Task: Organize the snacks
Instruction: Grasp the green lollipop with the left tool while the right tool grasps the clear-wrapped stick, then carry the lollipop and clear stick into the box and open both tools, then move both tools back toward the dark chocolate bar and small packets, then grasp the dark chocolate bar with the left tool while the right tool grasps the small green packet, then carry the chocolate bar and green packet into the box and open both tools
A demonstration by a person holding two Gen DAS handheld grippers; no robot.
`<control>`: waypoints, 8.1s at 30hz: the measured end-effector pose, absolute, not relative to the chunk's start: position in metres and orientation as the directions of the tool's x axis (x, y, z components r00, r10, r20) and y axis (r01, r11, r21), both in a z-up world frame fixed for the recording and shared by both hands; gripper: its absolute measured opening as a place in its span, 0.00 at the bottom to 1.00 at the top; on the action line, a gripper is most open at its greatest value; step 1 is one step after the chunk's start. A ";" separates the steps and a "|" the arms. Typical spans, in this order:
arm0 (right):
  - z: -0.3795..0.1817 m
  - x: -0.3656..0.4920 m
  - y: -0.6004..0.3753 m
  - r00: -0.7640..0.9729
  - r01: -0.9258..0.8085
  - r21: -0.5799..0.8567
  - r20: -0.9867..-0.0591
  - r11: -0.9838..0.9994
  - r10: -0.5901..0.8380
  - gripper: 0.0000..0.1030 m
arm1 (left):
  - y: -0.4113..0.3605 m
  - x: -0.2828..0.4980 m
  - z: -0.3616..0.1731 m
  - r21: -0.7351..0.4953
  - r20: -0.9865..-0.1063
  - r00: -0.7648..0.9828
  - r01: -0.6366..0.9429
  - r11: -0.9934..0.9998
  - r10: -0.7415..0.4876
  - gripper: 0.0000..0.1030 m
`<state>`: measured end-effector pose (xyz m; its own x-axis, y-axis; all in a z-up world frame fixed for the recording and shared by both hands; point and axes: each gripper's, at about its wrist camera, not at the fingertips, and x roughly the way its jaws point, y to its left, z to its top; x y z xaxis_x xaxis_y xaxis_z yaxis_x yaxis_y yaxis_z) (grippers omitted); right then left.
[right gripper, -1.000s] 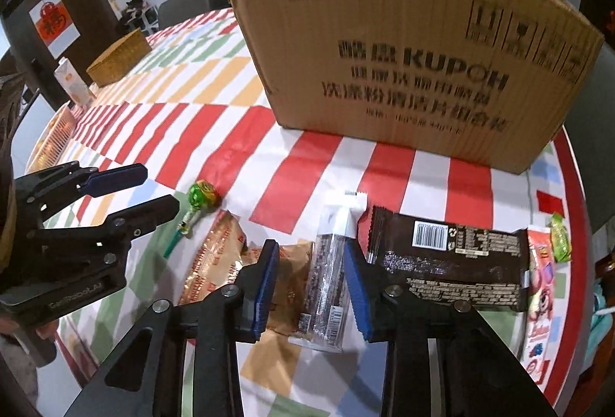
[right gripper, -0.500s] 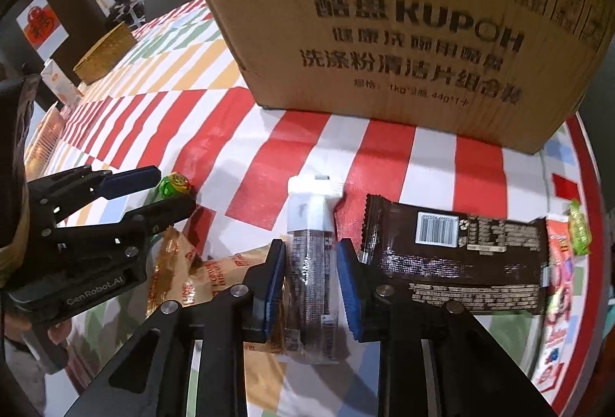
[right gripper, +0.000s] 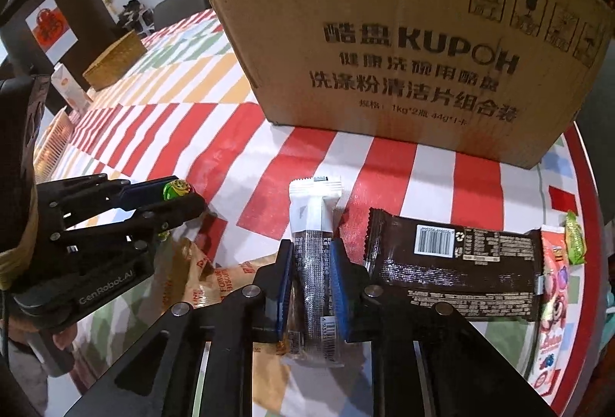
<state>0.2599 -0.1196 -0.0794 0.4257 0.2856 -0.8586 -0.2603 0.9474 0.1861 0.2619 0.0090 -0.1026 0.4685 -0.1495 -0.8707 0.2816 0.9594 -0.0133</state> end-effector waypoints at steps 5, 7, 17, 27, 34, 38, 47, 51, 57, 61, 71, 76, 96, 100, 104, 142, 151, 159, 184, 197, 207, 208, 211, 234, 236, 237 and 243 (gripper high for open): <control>-0.062 0.254 -0.126 0.463 -0.265 0.188 -0.836 0.946 0.295 0.19 | 0.008 0.252 -0.079 -0.006 -0.843 0.516 0.273 0.962 -0.152 0.26; -0.054 0.251 -0.127 0.477 -0.268 0.190 -0.825 0.944 0.301 0.19 | 0.007 0.248 -0.070 -0.009 -0.830 0.534 0.271 0.963 -0.158 0.26; -0.005 0.229 -0.139 0.565 -0.295 0.188 -0.756 0.937 0.330 0.19 | -0.003 0.225 -0.024 -0.022 -0.765 0.614 0.275 0.961 -0.193 0.26; 0.047 0.212 -0.163 0.663 -0.304 0.162 -0.672 0.939 0.330 0.19 | -0.025 0.214 0.024 -0.029 -0.685 0.690 0.297 0.954 -0.236 0.26; 0.075 0.211 -0.181 0.710 -0.299 0.161 -0.620 0.940 0.332 0.19 | -0.045 0.214 0.052 -0.023 -0.642 0.723 0.315 0.949 -0.256 0.26; 0.091 0.218 -0.189 0.732 -0.293 0.164 -0.596 0.942 0.331 0.19 | -0.058 0.221 0.068 -0.016 -0.622 0.734 0.336 0.942 -0.273 0.26; 0.109 0.256 -0.208 0.739 -0.277 0.169 -0.592 0.946 0.322 0.19 | -0.076 0.257 0.093 -0.032 -0.608 0.737 0.350 0.936 -0.297 0.26; 0.112 0.275 -0.211 0.735 -0.270 0.162 -0.603 0.949 0.312 0.19 | -0.081 0.276 0.095 -0.032 -0.610 0.735 0.350 0.936 -0.296 0.26; 0.113 0.302 -0.215 0.730 -0.267 0.157 -0.611 0.951 0.306 0.19 | -0.086 0.304 0.093 -0.036 -0.621 0.727 0.347 0.937 -0.293 0.26; 0.110 0.317 -0.216 0.725 -0.267 0.157 -0.617 0.951 0.306 0.19 | -0.085 0.324 0.088 -0.042 -0.630 0.721 0.340 0.939 -0.289 0.26; 0.099 0.355 -0.210 0.707 -0.264 0.124 -0.649 0.957 0.279 0.21 | -0.088 0.360 0.066 -0.017 -0.674 0.695 0.324 0.946 -0.251 0.30; 0.096 0.354 -0.211 0.727 -0.233 0.090 -0.646 0.968 0.235 0.48 | -0.085 0.355 0.064 0.002 -0.671 0.707 0.304 0.953 -0.224 0.48; 0.107 0.266 -0.241 0.774 -0.217 0.034 -0.603 0.976 0.193 0.48 | -0.116 0.261 0.074 0.061 -0.614 0.731 0.422 0.905 -0.300 0.64; 0.100 0.250 -0.250 0.767 -0.210 0.030 -0.614 0.977 0.184 0.48 | -0.127 0.249 0.066 0.087 -0.626 0.717 0.455 0.886 -0.306 0.65; 0.090 0.239 -0.259 0.754 -0.198 0.029 -0.635 0.980 0.171 0.48 | -0.138 0.237 0.053 0.103 -0.646 0.697 0.483 0.870 -0.311 0.68; -0.049 0.245 -0.304 0.537 -0.126 0.057 -0.836 0.990 0.116 0.48 | -0.194 0.253 -0.111 0.113 -0.896 0.393 0.649 0.753 -0.205 0.80; -0.063 0.264 -0.310 0.514 -0.123 0.097 -0.845 0.988 0.147 0.40 | -0.200 0.273 -0.117 0.099 -0.898 0.389 0.633 0.768 -0.204 0.81; -0.077 0.275 -0.310 0.480 -0.123 0.133 -0.860 0.983 0.176 0.28 | -0.197 0.288 -0.115 0.015 -0.900 0.359 0.591 0.807 -0.246 0.72; -0.057 0.269 -0.291 0.532 -0.148 0.100 -0.831 0.984 0.164 0.20 | -0.166 0.284 -0.103 -0.066 -0.882 0.370 0.518 0.853 -0.292 0.49; -0.043 0.259 -0.283 0.555 -0.158 0.101 -0.813 0.982 0.173 0.20 | -0.144 0.266 -0.076 -0.082 -0.834 0.448 0.475 0.876 -0.322 0.47; -0.010 0.245 -0.266 0.608 -0.196 0.091 -0.770 0.976 0.194 0.20 | -0.119 0.239 -0.036 -0.099 -0.768 0.542 0.426 0.899 -0.341 0.47; -0.006 0.243 -0.264 0.615 -0.201 0.089 -0.764 0.975 0.196 0.20 | -0.116 0.237 -0.032 -0.100 -0.762 0.550 0.422 0.901 -0.342 0.47; 0.006 0.239 -0.258 0.632 -0.213 0.082 -0.748 0.974 0.201 0.20 | -0.108 0.232 -0.022 -0.107 -0.742 0.573 0.411 0.905 -0.348 0.47; 0.096 0.251 -0.207 0.754 -0.264 0.068 -0.608 0.962 0.249 0.20 | -0.054 0.229 0.085 -0.070 -0.554 0.766 0.348 0.935 -0.327 0.47; 0.106 0.259 -0.203 0.766 -0.255 0.083 -0.591 0.963 0.254 0.20 | -0.049 0.236 0.097 -0.066 -0.534 0.782 0.341 0.938 -0.321 0.47; 0.110 0.263 -0.201 0.769 -0.255 0.090 -0.585 0.963 0.258 0.20 | -0.048 0.240 0.101 -0.061 -0.529 0.787 0.338 0.939 -0.317 0.47; 0.121 0.290 -0.191 0.790 -0.205 0.093 -0.572 0.974 0.221 0.20 | -0.036 0.270 0.123 -0.047 -0.508 0.811 0.312 0.949 -0.292 0.47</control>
